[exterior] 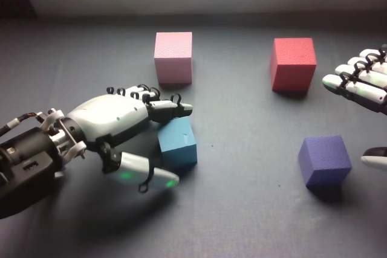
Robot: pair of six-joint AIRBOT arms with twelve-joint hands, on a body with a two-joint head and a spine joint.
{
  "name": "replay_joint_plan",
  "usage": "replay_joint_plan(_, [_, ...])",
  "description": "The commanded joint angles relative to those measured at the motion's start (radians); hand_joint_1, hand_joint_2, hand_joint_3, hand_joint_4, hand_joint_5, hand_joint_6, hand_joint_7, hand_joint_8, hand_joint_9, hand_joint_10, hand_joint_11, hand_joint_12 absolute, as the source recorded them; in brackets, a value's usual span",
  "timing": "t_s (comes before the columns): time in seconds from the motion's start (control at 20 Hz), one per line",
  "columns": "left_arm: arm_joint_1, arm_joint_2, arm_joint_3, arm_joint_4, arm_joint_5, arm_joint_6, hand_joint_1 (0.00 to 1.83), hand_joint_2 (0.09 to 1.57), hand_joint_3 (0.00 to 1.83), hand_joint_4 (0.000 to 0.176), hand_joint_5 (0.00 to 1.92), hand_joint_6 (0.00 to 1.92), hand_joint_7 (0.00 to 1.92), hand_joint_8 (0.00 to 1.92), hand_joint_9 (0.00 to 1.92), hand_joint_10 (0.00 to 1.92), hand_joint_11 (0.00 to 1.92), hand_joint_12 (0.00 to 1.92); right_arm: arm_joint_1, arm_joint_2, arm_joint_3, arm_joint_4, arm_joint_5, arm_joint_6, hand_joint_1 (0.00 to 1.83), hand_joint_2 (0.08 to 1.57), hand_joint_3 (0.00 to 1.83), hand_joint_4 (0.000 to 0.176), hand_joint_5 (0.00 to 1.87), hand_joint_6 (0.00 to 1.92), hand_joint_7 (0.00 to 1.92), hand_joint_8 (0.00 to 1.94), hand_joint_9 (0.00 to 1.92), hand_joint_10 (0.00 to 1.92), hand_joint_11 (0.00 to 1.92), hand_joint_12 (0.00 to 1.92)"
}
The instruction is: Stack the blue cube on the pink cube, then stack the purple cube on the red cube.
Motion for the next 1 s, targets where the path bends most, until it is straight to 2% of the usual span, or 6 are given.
replay_joint_plan(0.0, [-0.008, -0.009, 0.006, -0.003, -0.088, -0.008, 0.77, 1.00, 0.00, 0.000, 0.50, 0.22, 0.77, 0.46, 0.42, 1.20, 0.11, 1.76, 0.005, 0.007, -0.002, -0.006, 0.120, 0.003, 0.55, 1.25, 0.01, 0.000, 0.00, 0.00, 0.00, 0.00, 0.00, 0.00, 0.00, 0.00])
replay_joint_plan(0.1, [-0.001, -0.031, 0.026, -0.006, -0.087, -0.036, 1.05, 1.15, 0.01, 0.000, 0.78, 1.06, 1.07, 1.25, 1.19, 1.58, 1.11, 1.91, 0.003, 0.007, -0.002, -0.005, 0.122, 0.006, 0.56, 1.26, 0.01, 0.000, 0.00, 0.00, 0.00, 0.00, 0.00, 0.00, 0.00, 0.00])
replay_joint_plan(0.15, [0.001, -0.032, 0.026, -0.006, -0.105, -0.046, 1.09, 1.20, 0.01, 0.000, 0.80, 1.24, 1.06, 1.35, 1.22, 1.60, 1.19, 1.92, 0.003, 0.007, -0.002, -0.005, 0.122, 0.006, 0.57, 1.26, 0.01, 0.000, 0.00, 0.00, 0.00, 0.00, 0.00, 0.00, 0.00, 0.00])
replay_joint_plan(0.5, [-0.008, 0.041, -0.029, -0.006, -0.249, -0.046, 1.04, 1.24, 0.00, 0.000, 0.75, 1.35, 1.05, 1.90, 1.29, 1.92, 1.39, 1.92, -0.005, 0.010, -0.004, 0.000, 0.141, 0.013, 0.57, 1.28, 0.01, 0.000, 0.00, 0.00, 0.00, 0.00, 0.00, 0.00, 0.00, 0.00])
replay_joint_plan(0.65, [-0.048, 0.069, -0.028, -0.015, -0.271, -0.022, 1.20, 1.24, 0.00, 0.000, 0.73, 1.14, 0.81, 1.57, 0.81, 1.70, 0.79, 1.92, -0.006, 0.011, -0.004, 0.003, 0.149, 0.013, 0.62, 1.28, 0.01, 0.000, 0.00, 0.00, 0.00, 0.00, 0.00, 0.00, 0.00, 0.00])
replay_joint_plan(0.95, [-0.188, 0.031, 0.084, -0.053, -0.158, -0.008, 1.17, 1.27, 0.00, 0.000, 0.70, 1.19, 0.73, 1.77, 0.87, 1.92, 0.95, 1.92, -0.011, 0.008, -0.001, 0.010, 0.155, 0.013, 0.58, 1.30, 0.01, 0.000, 0.00, 0.00, 0.00, 0.00, 0.00, 0.00, 0.00, 0.00])
